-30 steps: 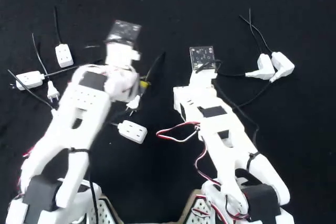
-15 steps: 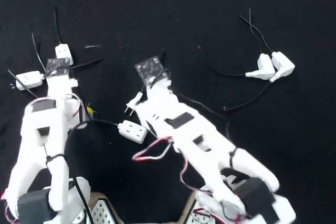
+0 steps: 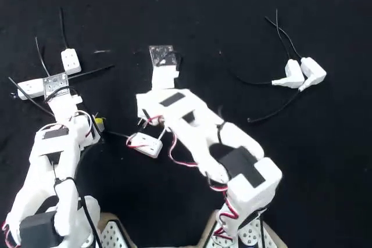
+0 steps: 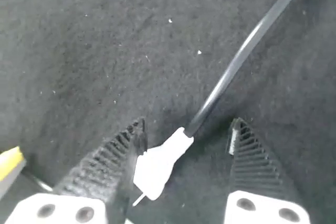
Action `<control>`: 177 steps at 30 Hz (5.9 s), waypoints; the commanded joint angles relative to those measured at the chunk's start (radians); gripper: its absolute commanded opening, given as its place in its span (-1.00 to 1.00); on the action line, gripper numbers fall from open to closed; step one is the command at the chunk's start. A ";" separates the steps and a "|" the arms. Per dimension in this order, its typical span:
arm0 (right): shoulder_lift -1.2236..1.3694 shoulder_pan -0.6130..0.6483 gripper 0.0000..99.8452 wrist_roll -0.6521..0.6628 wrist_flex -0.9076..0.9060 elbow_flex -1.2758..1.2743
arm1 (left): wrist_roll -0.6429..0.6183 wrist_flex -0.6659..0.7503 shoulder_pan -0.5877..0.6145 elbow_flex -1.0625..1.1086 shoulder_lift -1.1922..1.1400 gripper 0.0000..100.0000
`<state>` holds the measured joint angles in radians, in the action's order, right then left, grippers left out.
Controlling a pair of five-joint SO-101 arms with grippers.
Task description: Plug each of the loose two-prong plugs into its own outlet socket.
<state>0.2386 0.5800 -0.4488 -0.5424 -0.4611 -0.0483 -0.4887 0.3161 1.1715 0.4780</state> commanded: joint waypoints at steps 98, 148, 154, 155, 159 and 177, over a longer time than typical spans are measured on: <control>-0.691 -0.044 -0.68 0.804 -0.190 -0.648 | -0.002 0.017 0.005 0.001 0.025 -0.51; -0.717 -0.423 -0.53 1.740 -0.427 -0.587 | -0.002 0.015 0.005 0.002 0.026 -0.51; -0.894 -0.258 -0.53 1.510 -0.422 -0.613 | -0.002 0.015 0.005 0.002 0.026 -0.51; -0.917 -0.245 -0.53 1.514 -0.422 -0.619 | -0.002 0.015 0.005 0.002 0.026 -0.51; -0.983 -0.273 -0.53 1.674 -0.442 -0.616 | -0.002 0.015 0.005 0.002 0.026 -0.51; -0.983 -0.308 -0.53 2.242 -0.603 -0.590 | -0.002 0.017 0.013 -0.005 0.018 -0.51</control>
<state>-0.7173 0.3053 1.7515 -1.1546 -1.0503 -0.0483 -0.4887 0.3161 1.1761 0.4780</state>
